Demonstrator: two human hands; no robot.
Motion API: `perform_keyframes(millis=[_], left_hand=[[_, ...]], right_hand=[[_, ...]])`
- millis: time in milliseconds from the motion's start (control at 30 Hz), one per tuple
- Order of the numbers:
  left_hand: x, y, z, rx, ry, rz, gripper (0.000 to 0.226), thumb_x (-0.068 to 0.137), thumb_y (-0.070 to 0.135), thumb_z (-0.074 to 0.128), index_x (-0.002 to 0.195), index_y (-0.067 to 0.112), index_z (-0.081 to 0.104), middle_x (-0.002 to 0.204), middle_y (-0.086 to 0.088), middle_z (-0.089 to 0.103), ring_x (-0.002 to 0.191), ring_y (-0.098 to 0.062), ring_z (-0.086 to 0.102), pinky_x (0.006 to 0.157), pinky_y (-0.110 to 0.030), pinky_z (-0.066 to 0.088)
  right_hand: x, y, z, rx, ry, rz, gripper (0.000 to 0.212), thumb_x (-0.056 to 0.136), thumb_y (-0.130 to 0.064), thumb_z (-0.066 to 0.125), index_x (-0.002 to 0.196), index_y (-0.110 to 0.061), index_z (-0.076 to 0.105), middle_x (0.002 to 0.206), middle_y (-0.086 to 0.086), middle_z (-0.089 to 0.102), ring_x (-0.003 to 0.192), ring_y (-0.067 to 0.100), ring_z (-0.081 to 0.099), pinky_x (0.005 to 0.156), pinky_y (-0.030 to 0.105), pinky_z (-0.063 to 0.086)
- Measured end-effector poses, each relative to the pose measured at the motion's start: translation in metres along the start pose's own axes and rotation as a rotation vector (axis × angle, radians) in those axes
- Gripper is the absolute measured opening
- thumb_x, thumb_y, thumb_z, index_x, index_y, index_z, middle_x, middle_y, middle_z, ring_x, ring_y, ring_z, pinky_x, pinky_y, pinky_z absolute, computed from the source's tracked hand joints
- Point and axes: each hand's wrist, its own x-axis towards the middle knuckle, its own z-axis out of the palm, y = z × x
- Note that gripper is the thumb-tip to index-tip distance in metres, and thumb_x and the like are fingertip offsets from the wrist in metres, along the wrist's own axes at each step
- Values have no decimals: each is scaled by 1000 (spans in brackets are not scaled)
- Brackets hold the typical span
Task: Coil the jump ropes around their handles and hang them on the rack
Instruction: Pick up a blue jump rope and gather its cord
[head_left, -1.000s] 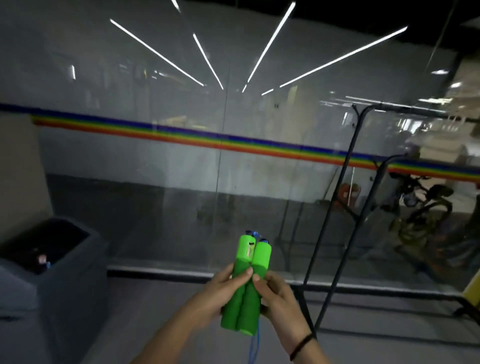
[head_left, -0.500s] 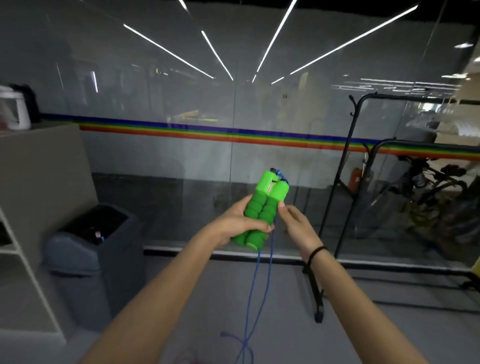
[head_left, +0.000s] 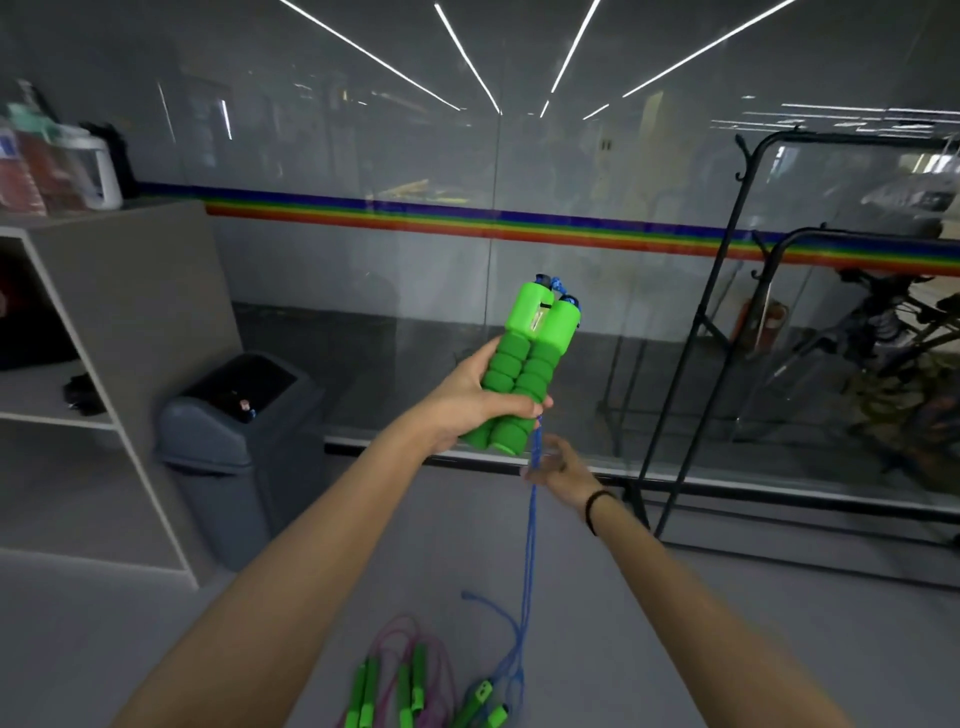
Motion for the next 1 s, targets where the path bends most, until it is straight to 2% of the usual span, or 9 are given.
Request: perform_keyframes(millis=[100,167,233,367,500,600,667,867,1000], left_hand=[[-4,8,-7,-10,19,21,58,73,-15,64,121,14,48,89,-12,70,80,-17,70,70,-31,58],[-7,11,-11,-3,23,33,59,73,-15,64,121,15,47,89,-12,70,79,-17,70,68,-30,57],[-11,11,-16,15,31,39,59,73,-17,62,121,14,46,89,-14,68,72,-15,70,63,-28,56],[-15,-2,-30,17,103,28,60,74,-20,60,123,9,44,89,-17,65,69,-12,69,61,-27,57],[-13,-22,-38,98,117,-43,53,74,-16,62,119,6,47,90,-15,67,65,-10,68,60,-24,55],[-3,-34,-40,129,108,-82,41,74,-12,66,108,8,54,92,-11,70,70,-12,68,66,-27,56],[7,-40,-39,117,108,-100,36,73,-9,68,101,11,58,94,-10,71,81,-19,69,77,-34,57],[38,-44,-40,74,114,-110,44,72,-5,71,111,9,57,101,-8,67,87,-17,65,67,-25,54],[54,-49,-42,-63,64,-135,51,64,1,72,110,18,58,108,-9,65,102,-30,64,78,-41,55]], right_hand=[[6,44,20,-205,-87,134,34,85,-10,60,118,-5,52,109,16,61,98,22,57,83,28,46],[10,65,28,-324,-56,187,6,87,-12,56,85,-9,61,96,13,63,99,26,61,87,33,48],[17,74,30,-283,46,205,25,87,-9,52,63,-15,51,92,15,64,96,29,63,86,37,49],[11,33,17,-286,197,35,35,91,-16,49,57,-19,54,74,9,66,72,23,59,77,35,51],[-2,-34,-6,-319,280,-226,33,92,-21,50,61,-16,59,63,4,58,58,13,53,55,17,39],[-3,-72,-22,-203,339,-391,21,91,-22,52,74,-16,64,65,3,61,64,16,56,70,29,48],[-1,-91,-29,-144,346,-450,19,92,-21,51,84,-14,67,61,-3,58,58,13,53,67,31,48],[2,-138,-41,-10,180,-561,21,98,-16,38,96,-12,59,72,-4,56,48,0,51,50,12,43],[4,-159,-42,37,39,-620,30,99,-12,31,112,2,54,80,-2,54,52,-3,56,57,12,50]])
